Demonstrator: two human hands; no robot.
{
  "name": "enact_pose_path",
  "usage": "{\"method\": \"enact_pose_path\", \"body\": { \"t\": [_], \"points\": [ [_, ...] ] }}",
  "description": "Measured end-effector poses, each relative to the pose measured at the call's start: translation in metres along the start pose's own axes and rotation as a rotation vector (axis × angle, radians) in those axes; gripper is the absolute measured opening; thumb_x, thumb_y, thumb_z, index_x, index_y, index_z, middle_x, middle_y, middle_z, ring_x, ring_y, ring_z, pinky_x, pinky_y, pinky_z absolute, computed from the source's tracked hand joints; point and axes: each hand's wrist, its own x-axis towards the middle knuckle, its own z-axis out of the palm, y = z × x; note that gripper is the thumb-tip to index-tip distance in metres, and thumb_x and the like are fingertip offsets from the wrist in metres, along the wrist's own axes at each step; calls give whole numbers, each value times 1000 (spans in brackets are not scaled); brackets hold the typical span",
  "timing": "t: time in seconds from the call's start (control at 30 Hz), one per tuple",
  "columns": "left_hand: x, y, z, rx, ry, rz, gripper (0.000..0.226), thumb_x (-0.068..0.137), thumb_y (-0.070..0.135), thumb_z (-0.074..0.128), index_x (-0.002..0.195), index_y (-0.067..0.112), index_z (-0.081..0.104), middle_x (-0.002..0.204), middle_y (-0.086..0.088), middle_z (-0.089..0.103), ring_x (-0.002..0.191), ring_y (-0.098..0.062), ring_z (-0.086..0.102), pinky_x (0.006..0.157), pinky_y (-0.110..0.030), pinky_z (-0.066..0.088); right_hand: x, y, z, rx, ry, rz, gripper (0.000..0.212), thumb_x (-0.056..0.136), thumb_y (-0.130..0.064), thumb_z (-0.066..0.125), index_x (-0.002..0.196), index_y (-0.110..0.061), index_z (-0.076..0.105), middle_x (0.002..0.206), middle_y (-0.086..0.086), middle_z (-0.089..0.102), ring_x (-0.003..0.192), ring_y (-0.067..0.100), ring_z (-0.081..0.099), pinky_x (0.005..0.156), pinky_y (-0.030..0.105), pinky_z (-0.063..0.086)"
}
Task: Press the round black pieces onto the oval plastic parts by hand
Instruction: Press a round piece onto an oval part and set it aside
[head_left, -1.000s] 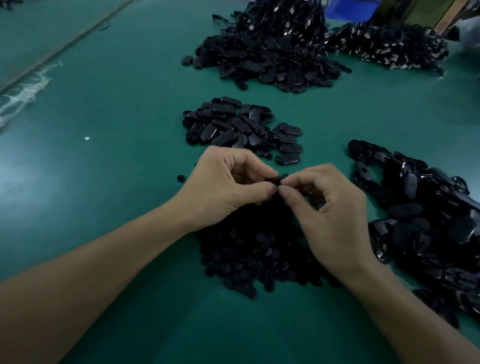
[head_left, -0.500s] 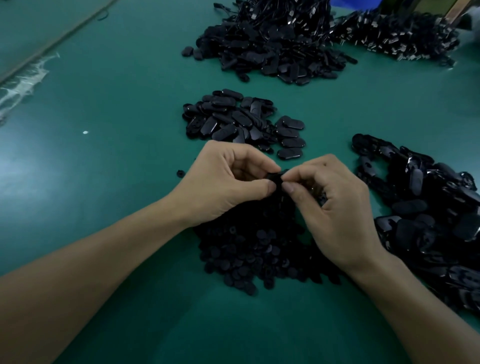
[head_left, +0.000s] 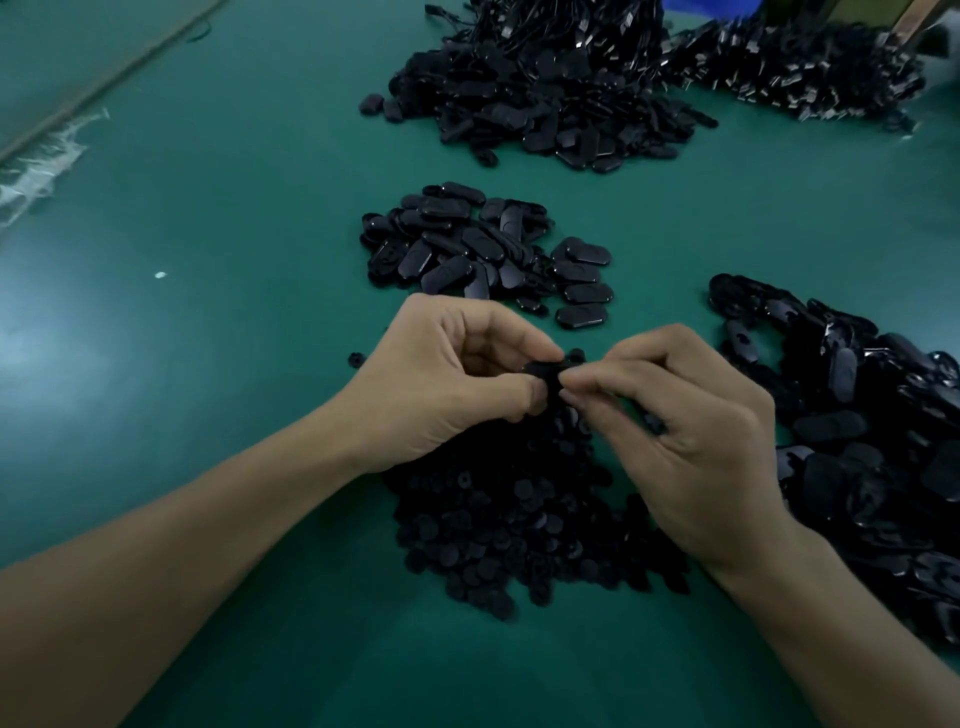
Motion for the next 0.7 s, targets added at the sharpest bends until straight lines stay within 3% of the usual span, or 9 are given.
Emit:
{"method": "enact_pose_path", "body": {
  "t": [0.17, 0.33, 0.5, 0.7],
  "points": [
    [1, -1, -2, -66, -4, -27, 20, 74, -1, 75, 89, 12, 75, 72, -5, 75, 59, -10, 67, 61, -17, 54, 1, 0, 1, 39, -16, 31, 12, 90, -16, 73, 100, -13, 78, 98, 4, 65, 91, 14, 64, 80, 20, 48],
    [2, -3, -5, -100, -20, -47, 19, 76, -1, 75, 90, 12, 76, 71, -6, 75, 59, -8, 68, 60, -15, 53, 0, -5, 6, 152, -37, 131, 9, 87, -13, 72, 95, -16, 74, 98, -4, 70, 98, 1, 65, 87, 12, 46],
    [2, -2, -4, -67, 10, -60, 19, 74, 3, 77, 88, 16, 77, 71, -6, 75, 60, -11, 69, 61, -17, 55, 2, -10, 9, 362, -73, 384, 9, 87, -23, 69, 89, -32, 67, 103, -18, 68, 100, 5, 66, 82, 10, 46],
    [1, 2, 0, -4, 47, -59, 23, 73, 0, 84, 91, 12, 77, 74, -6, 76, 62, -11, 70, 64, -18, 55, 2, -10, 9, 351, -117, 513, 8, 90, -25, 62, 88, -33, 63, 110, -17, 62, 100, 0, 60, 83, 6, 41]
  ]
}}
